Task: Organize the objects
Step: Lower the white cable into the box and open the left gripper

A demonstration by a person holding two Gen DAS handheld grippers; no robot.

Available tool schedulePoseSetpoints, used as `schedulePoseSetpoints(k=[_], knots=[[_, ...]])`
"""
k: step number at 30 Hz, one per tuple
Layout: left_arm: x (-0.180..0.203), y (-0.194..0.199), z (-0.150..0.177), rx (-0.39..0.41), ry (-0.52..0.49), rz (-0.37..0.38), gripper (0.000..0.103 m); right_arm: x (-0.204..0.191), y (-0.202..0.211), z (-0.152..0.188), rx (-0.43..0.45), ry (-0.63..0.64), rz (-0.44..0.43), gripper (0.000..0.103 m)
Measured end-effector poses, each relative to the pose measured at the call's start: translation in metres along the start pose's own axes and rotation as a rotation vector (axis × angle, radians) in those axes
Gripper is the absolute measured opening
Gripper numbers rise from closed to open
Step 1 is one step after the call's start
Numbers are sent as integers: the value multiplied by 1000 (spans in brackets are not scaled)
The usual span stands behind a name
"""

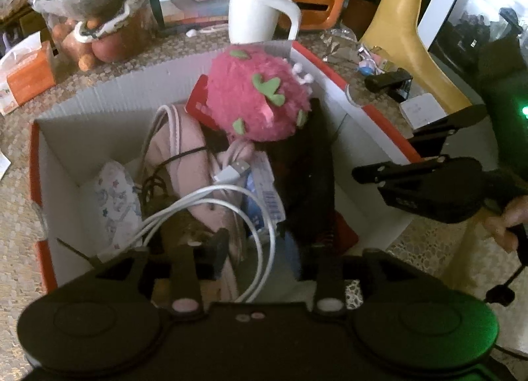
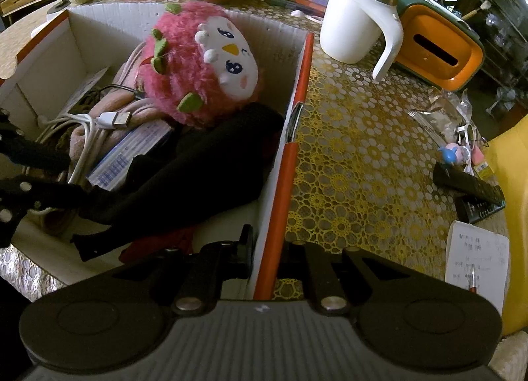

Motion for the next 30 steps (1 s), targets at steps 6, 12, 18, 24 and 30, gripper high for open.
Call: schedulePoseSetpoints(k=[6, 12, 18, 24, 30], knots=[[-3, 19, 6, 53, 15, -5, 39, 0, 0, 0, -6, -11, 4, 11], [-13, 45, 9, 129, 41, -51, 46, 0, 1, 0, -5, -20, 7, 11], [-32, 70, 24, 203, 95, -108, 67, -1, 0, 0, -6, -30, 11, 11], [-50, 84, 37, 241, 140, -163, 82, 0, 1, 0, -11, -42, 13, 11], [-60, 86, 47, 258, 206, -165, 91, 1, 2, 0, -17, -60, 12, 11]])
Point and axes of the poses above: each gripper's, at about its wrist camera, not at the fingertips, and y roughly against the way its jaws point, x to its right, z to its underside, the point moved 6 cm from there along -y, roughly the way its jaws point, and after that the axes turned 13 degrees about -x, right-handed, at the moved point
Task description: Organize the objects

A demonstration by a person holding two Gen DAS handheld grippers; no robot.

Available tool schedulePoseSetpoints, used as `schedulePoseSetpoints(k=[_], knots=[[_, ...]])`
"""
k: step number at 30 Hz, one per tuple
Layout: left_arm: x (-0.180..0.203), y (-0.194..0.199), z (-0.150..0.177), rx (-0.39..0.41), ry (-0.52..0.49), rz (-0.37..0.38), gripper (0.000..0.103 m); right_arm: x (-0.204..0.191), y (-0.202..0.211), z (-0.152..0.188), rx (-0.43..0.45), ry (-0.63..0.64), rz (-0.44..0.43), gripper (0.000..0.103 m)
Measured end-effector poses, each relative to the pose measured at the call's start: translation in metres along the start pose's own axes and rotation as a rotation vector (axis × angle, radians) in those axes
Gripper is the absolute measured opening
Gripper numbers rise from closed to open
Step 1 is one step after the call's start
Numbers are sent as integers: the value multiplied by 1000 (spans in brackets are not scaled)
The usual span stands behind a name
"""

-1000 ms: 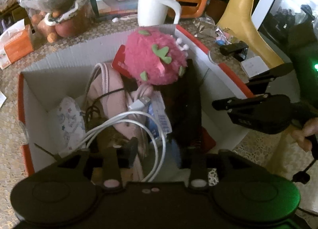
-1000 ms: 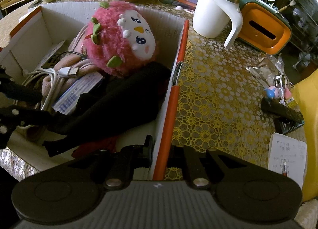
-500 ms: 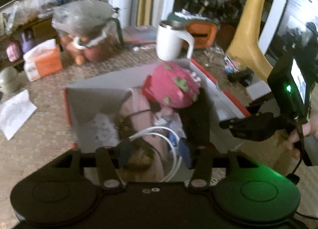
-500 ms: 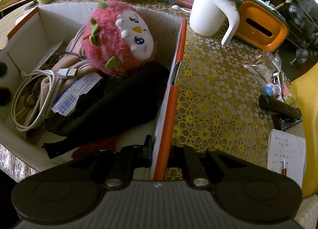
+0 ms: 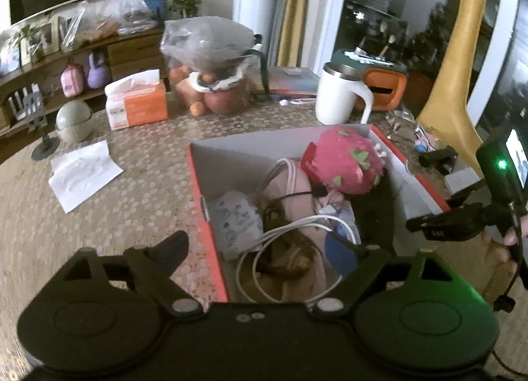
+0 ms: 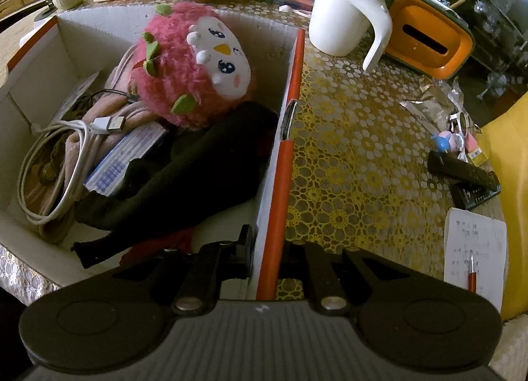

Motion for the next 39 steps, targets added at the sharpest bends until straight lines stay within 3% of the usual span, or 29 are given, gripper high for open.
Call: schedulePoseSetpoints(k=[4, 20, 39], knots=[[-3, 2, 6, 1, 21, -7, 101, 0, 4, 2, 5, -12, 3, 11], [-4, 23, 19, 12, 99, -34, 102, 2, 71, 20, 138, -29, -1, 13], [18, 55, 42, 74, 53, -48, 102, -28, 150, 75, 346, -42, -169, 13]])
Point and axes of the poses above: each gripper's, at about its wrist camera, not at the fingertips, and y roughly against the way its jaws point, x to its right, z to its underside, the point moved 6 cm from there along -y, roughly the way its jaws point, and after that the axes turned 13 degrees about -x, right-handed, at the moved point
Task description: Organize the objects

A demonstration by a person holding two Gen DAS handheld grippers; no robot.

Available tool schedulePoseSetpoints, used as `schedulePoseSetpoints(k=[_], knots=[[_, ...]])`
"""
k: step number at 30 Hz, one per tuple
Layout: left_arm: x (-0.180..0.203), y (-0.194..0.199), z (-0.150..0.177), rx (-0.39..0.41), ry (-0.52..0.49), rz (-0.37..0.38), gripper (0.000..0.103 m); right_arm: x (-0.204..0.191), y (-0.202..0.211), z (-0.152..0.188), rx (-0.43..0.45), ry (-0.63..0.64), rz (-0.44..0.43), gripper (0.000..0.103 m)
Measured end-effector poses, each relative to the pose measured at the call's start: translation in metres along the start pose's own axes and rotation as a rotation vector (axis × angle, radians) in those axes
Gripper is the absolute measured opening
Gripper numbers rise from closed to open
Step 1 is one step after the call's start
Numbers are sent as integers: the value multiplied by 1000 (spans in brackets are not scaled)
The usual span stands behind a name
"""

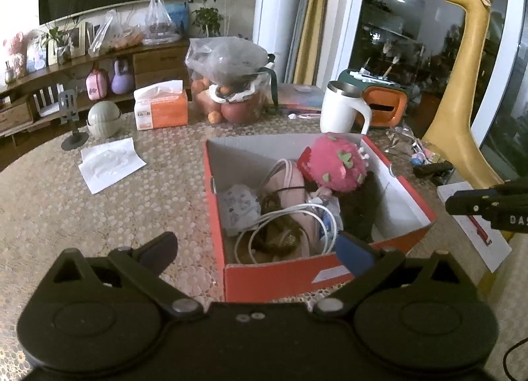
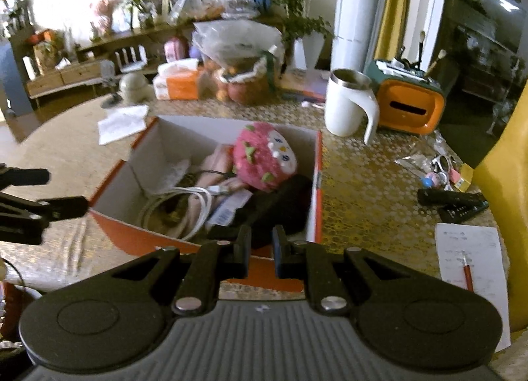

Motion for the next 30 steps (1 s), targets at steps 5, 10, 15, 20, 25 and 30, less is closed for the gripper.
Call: schedulePoseSetpoints(k=[5, 10, 15, 20, 25, 30], knots=[[5, 8, 7, 12, -13, -12, 102, -3, 14, 12, 48, -5, -13, 13], [7, 12, 14, 15, -7, -26, 102, -8, 24, 20, 104, 8, -35, 35], [8, 16, 17, 23, -4, -43, 102, -16, 30, 26, 152, 33, -43, 54], [9, 20, 21, 34, 0, -56, 102, -22, 36, 31, 206, 51, -47, 72], [11, 22, 25, 44, -6, -73, 102, -29, 37, 39, 235, 53, -70, 85], [13, 23, 28, 42, -7, -64, 102, -33, 38, 47, 256, 31, -65, 89]])
Point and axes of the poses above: each gripper's, at about its wrist camera, not at the fingertips, and y roughly against the way its jaws point, x to its right, z to its underside, the point moved 6 cm from there along -y, roughly the way its jaws point, and after that the axes turned 13 degrees about -x, right-handed, at the moved point
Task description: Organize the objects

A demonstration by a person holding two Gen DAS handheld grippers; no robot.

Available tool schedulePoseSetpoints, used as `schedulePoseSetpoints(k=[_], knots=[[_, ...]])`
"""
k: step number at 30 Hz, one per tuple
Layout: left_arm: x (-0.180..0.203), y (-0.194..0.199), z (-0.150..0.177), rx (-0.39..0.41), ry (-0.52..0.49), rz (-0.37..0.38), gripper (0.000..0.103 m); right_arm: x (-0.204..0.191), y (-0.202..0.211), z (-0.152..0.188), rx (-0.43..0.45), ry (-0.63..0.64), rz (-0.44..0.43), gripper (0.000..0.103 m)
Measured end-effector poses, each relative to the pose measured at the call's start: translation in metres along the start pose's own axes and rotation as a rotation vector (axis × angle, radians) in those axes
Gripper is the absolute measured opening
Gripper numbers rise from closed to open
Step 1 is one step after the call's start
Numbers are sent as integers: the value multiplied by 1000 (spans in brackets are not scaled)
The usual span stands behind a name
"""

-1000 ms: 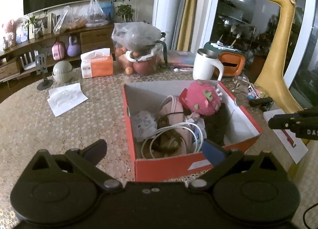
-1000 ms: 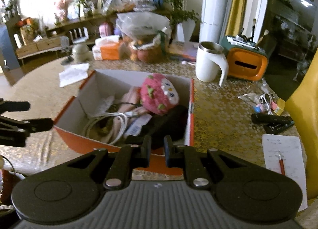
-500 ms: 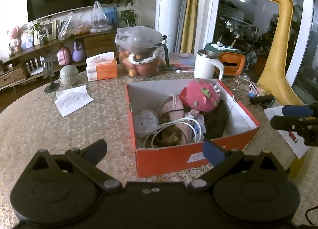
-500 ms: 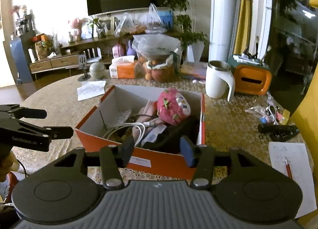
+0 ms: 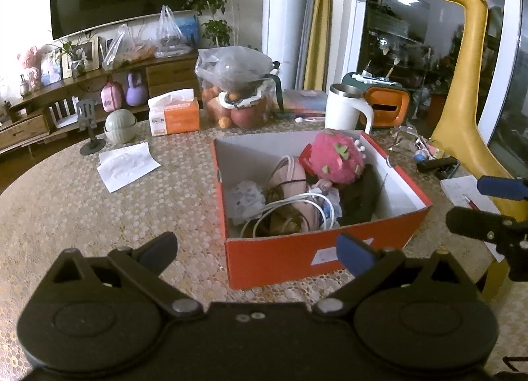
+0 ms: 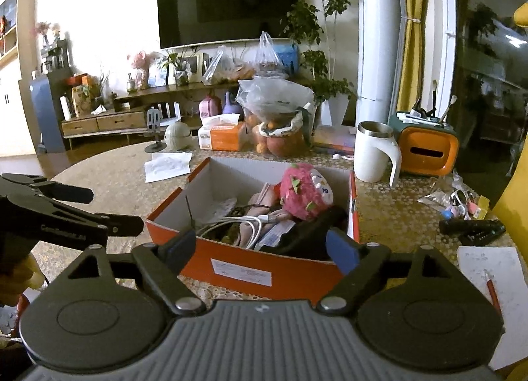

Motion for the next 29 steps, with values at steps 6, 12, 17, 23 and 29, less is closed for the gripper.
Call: schedulePoseSetpoints(k=[6, 12, 17, 23, 29], knots=[[4, 0, 3, 7, -15, 4, 102, 1, -2, 7, -5, -28, 13, 90], [8, -1, 5, 6, -24, 14, 102, 5, -3, 12, -20, -53, 13, 90], [9, -1, 6, 4, -28, 24, 102, 2, -3, 12, -32, -34, 14, 90], [9, -2, 7, 4, -23, 36, 102, 3, -5, 12, -40, -42, 21, 90], [10, -2, 7, 8, -24, 33, 102, 2, -6, 12, -41, -39, 22, 90]])
Point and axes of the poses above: each gripper's, at about its wrist camera, not at the fingertips, and y roughly against the way its jaws point, x to its right, z to its underside, the point moved 6 cm from there along -y, roughly the way its jaws point, and after that the axes turned 13 degrees about -x, right-handed, at the moved point
